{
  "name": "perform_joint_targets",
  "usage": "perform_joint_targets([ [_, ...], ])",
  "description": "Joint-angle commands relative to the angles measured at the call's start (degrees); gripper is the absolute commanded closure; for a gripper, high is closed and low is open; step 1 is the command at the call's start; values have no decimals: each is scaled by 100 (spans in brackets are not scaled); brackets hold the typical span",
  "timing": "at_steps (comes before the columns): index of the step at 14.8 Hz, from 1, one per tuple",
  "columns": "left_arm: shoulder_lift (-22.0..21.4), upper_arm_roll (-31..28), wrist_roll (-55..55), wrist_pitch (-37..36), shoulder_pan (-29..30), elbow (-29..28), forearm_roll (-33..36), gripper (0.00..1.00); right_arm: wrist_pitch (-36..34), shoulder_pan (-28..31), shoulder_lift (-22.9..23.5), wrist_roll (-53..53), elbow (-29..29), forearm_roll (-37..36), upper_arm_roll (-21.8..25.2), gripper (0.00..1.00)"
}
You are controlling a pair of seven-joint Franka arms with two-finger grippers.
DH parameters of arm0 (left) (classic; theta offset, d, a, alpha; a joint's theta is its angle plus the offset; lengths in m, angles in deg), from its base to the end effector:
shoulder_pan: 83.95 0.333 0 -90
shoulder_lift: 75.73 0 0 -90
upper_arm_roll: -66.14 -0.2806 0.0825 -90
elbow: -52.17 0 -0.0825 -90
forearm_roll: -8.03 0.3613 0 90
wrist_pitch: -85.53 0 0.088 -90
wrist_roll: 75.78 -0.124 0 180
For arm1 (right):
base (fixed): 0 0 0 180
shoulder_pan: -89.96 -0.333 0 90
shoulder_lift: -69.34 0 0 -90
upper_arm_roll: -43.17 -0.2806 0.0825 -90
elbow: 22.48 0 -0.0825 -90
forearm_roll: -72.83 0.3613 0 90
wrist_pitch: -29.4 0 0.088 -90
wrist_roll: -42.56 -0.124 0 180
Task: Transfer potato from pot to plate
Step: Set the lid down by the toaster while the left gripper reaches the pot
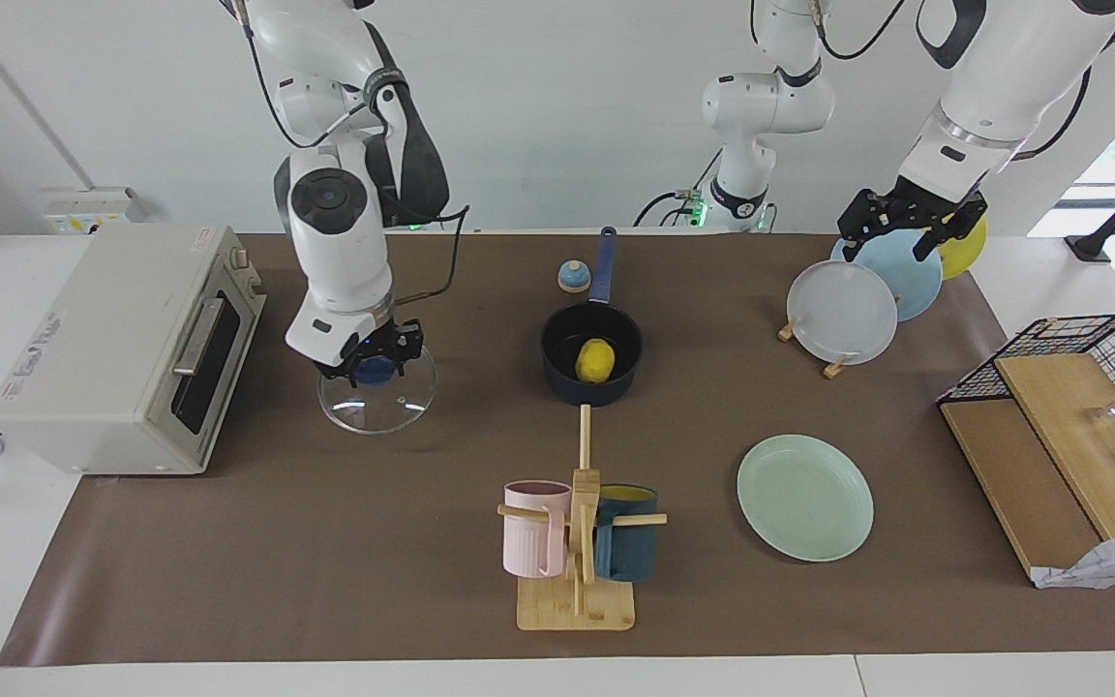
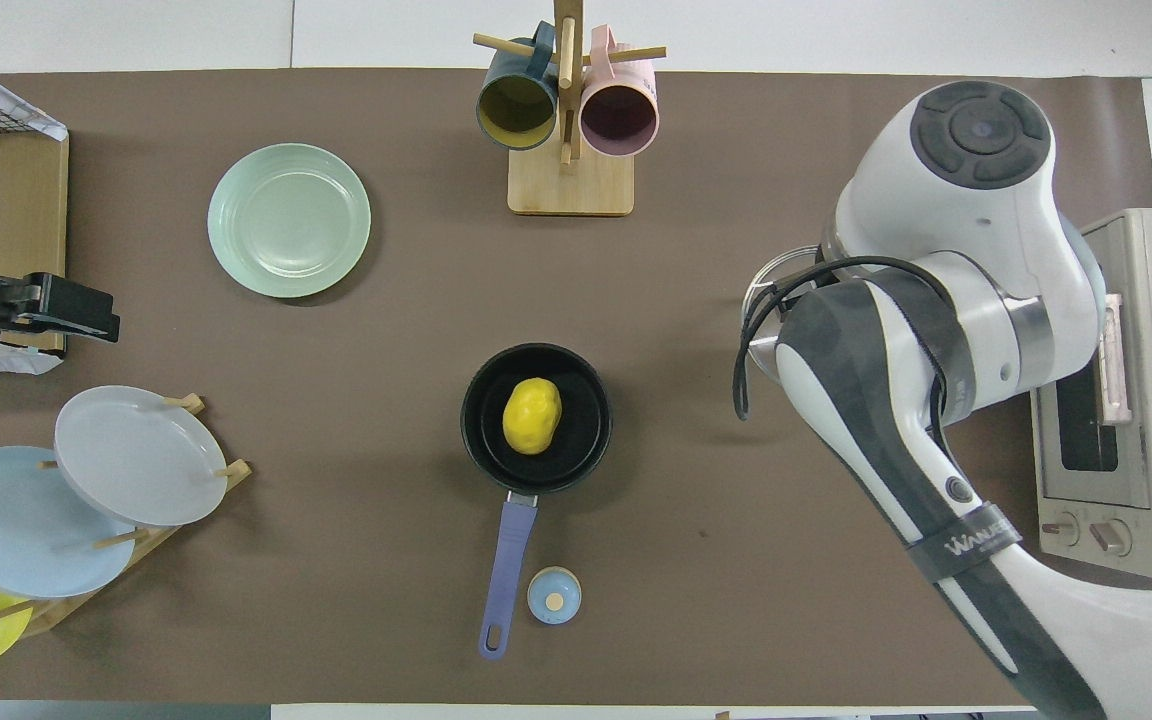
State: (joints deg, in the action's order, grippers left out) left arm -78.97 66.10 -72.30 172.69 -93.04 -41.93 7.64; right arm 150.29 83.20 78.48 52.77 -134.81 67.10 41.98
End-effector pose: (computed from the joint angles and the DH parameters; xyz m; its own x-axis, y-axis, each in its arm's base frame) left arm 0.5024 -0.0809 0.5655 0.9932 -0.0971 -0.0648 -0.0971 -0.9953 0.0029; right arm 0.5596 0.0718 0.3541 0.9329 0.3591 -0.0264 0.3601 -0.9296 0.0784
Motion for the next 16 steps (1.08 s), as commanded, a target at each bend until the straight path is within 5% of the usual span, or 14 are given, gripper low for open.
perform_joint_targets([
  [1, -396, 13, 1192, 580, -802, -827, -14, 0, 741, 280, -474, 349, -894, 37, -92, 54],
  [5, -213, 21, 2989, 2197, -2104, -1708, -22, 0, 1523, 421, -623, 412, -1562, 37, -92, 54],
  [10, 1043, 13, 3895, 3655, -3045, -1805, -40, 0, 1815, 526, -588, 429, -1791, 37, -92, 50],
  [12, 1176, 13, 3941, 3948, -3108, -1928, -31, 0, 1832, 579, -580, 385, -1915, 37, -92, 46],
  [13, 1255, 13, 3906, 4010, -3143, -1928, -5, 0, 1824, 588, -571, 394, -1889, 37, -92, 37],
  [15, 1361, -5, 3740, 4168, -3143, -1981, 22, 0, 1710, 588, -553, 385, -1758, 37, -92, 0],
  [16, 1422, -5, 3704, 4194, -3143, -1990, 22, 0, 1501, 597, -544, 394, -1574, 37, -100, 0],
])
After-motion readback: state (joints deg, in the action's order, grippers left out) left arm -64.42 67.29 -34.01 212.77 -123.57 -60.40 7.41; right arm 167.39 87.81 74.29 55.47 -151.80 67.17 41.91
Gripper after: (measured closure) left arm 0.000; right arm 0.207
